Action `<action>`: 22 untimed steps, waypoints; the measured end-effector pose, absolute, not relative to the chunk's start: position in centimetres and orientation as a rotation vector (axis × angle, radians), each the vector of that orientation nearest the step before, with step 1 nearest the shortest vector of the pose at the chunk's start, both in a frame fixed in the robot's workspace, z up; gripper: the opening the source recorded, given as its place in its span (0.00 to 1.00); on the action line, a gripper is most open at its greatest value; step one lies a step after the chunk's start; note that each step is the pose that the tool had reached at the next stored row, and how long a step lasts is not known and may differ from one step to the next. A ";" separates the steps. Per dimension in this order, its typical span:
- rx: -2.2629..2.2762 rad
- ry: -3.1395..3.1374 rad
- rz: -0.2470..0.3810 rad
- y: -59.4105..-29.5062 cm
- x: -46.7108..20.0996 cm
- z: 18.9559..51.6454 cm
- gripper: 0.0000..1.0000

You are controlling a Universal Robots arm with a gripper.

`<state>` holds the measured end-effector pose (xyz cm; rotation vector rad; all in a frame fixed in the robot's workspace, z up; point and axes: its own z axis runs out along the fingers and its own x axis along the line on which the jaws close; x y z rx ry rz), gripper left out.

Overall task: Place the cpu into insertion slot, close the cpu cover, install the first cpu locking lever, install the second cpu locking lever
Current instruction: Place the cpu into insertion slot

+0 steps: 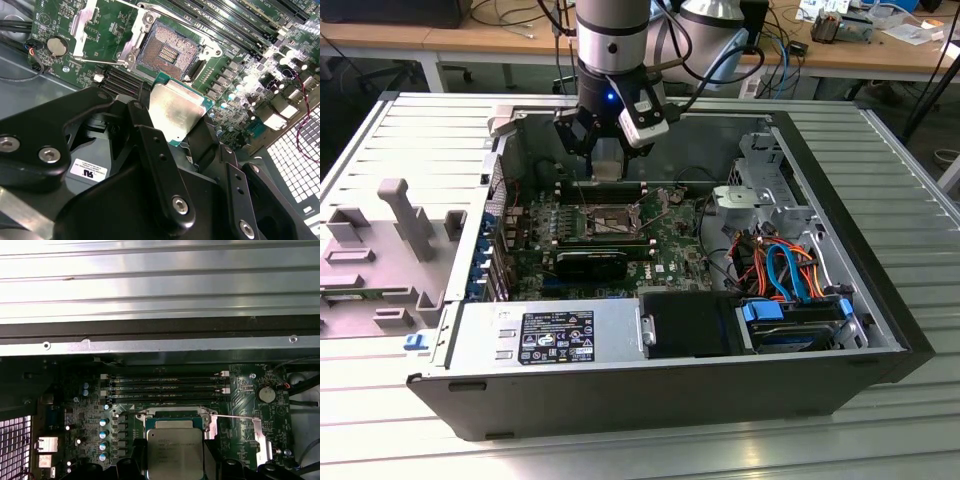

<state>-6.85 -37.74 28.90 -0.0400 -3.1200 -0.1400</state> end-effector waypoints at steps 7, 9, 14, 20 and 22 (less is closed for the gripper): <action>-0.040 -3.120 -0.140 -37.7 -6.8 28.7 0.55; -0.040 -3.120 -0.140 -37.7 -6.9 28.7 0.55; -0.040 -3.120 -0.140 -37.7 -6.8 28.7 0.55; -0.054 -3.120 -0.140 -37.7 -6.9 28.7 0.55; -0.064 -3.120 -0.140 -37.7 -6.8 28.7 0.55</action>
